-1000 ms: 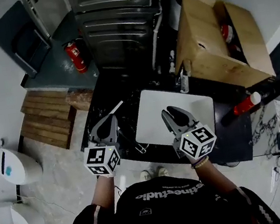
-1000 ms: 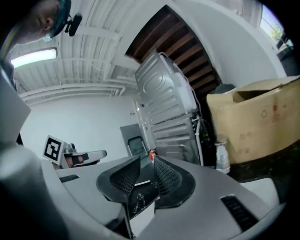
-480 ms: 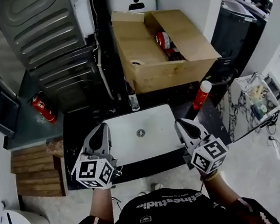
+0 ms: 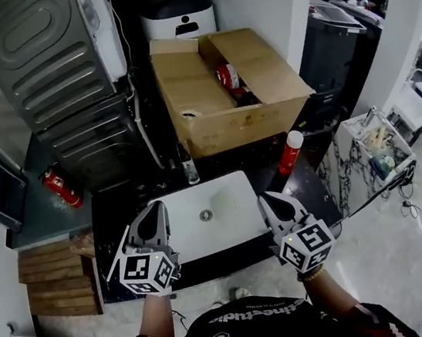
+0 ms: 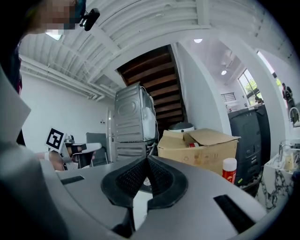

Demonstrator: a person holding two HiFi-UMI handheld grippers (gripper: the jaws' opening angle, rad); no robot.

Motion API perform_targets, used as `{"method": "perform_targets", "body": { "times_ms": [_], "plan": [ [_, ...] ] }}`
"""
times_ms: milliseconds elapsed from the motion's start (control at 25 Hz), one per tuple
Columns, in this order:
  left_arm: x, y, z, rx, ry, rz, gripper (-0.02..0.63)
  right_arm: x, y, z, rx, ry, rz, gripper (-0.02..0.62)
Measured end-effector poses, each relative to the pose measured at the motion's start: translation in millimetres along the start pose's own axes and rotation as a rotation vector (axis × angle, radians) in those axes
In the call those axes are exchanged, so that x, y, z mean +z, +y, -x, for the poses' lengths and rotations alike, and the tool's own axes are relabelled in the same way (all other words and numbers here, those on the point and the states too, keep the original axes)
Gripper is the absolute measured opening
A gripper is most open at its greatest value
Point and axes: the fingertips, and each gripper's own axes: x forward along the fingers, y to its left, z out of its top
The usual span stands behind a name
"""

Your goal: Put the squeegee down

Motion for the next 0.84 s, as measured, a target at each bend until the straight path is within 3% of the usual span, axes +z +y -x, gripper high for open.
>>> {"method": "perform_targets", "body": {
  "times_ms": [840],
  "plan": [
    [0,26,17,0.053,0.009,-0.018,0.014,-1,18,-21,0.054,0.010,-0.005,0.038]
  ]
}}
